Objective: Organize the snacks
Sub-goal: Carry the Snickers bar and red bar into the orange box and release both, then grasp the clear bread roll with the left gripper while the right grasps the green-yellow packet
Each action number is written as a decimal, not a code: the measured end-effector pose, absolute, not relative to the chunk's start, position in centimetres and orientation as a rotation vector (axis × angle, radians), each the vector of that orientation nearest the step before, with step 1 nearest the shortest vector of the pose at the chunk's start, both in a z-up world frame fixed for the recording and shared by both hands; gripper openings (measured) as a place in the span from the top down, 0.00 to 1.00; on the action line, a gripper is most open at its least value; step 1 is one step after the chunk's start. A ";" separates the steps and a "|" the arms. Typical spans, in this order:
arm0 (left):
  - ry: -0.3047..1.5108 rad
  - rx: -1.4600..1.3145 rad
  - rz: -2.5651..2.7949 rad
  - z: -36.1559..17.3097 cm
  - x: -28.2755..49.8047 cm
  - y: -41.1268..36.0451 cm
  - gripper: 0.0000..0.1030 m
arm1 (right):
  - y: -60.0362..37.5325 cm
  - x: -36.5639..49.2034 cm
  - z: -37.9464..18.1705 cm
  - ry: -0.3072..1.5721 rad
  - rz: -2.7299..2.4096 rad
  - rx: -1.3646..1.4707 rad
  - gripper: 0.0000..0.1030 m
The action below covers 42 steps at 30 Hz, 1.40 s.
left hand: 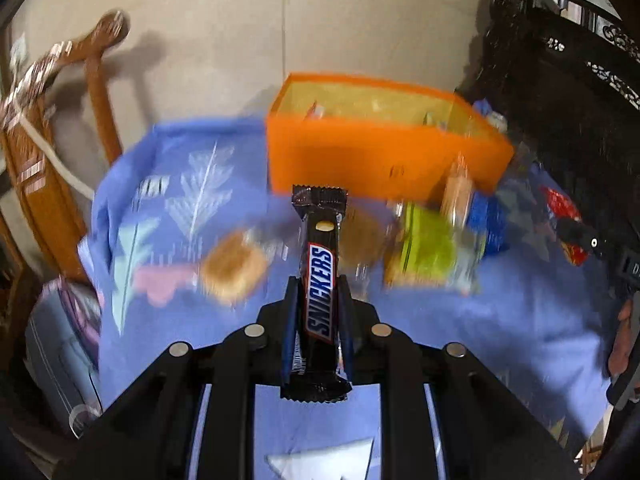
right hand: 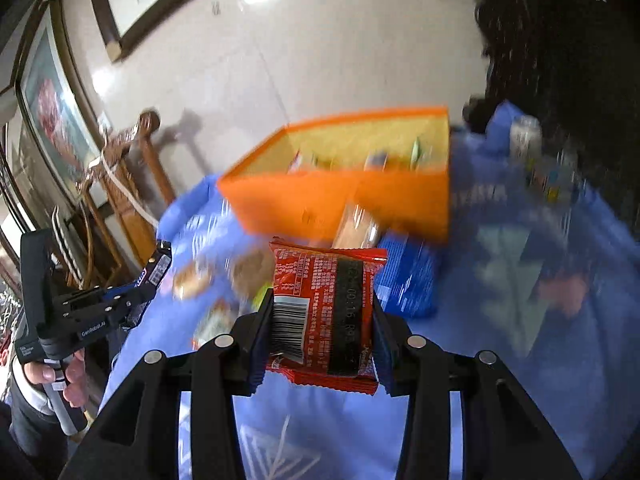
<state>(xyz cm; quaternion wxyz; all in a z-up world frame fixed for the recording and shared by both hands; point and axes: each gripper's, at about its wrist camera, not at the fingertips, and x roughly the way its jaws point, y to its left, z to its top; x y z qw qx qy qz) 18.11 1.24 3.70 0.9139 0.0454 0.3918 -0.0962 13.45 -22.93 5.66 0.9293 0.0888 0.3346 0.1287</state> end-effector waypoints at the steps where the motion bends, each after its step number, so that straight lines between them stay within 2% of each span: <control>1: 0.799 0.096 -0.204 4.4 18.9 0.6 0.83 | -23.3 14.4 6.5 0.666 0.264 0.183 0.58; 8: 0.759 0.093 -0.215 8.4 27.7 -3.3 0.83 | -25.2 22.3 9.0 0.598 0.232 0.203 0.58; 16: 0.818 0.073 -0.188 6.5 36.7 -6.6 0.83 | -25.9 30.9 6.8 0.641 0.202 0.247 0.58; 18: 0.832 0.041 -0.170 5.8 38.2 -6.8 0.80 | -26.2 32.7 5.7 0.668 0.175 0.261 0.51; 19: 0.834 0.018 -0.150 5.4 38.7 -6.8 0.60 | -26.3 32.8 5.4 0.675 0.169 0.278 0.47; 20: 0.821 -0.004 -0.126 5.2 38.6 -6.7 0.31 | -26.8 32.7 5.3 0.669 0.156 0.307 0.38; 22: 0.767 -0.001 -0.103 5.6 37.5 -6.6 0.14 | -27.4 31.4 5.8 0.612 0.151 0.331 0.31; 25: 0.744 0.029 -0.120 6.1 35.5 -5.6 0.14 | -27.9 28.8 6.5 0.552 0.165 0.348 0.26; 31: 0.740 0.128 -0.110 5.8 29.8 -0.9 0.13 | -28.0 23.8 6.0 0.549 0.202 0.350 0.17; 42: 0.867 0.206 -0.010 -2.0 24.9 5.8 0.13 | -25.9 16.3 2.0 0.627 0.243 0.431 0.14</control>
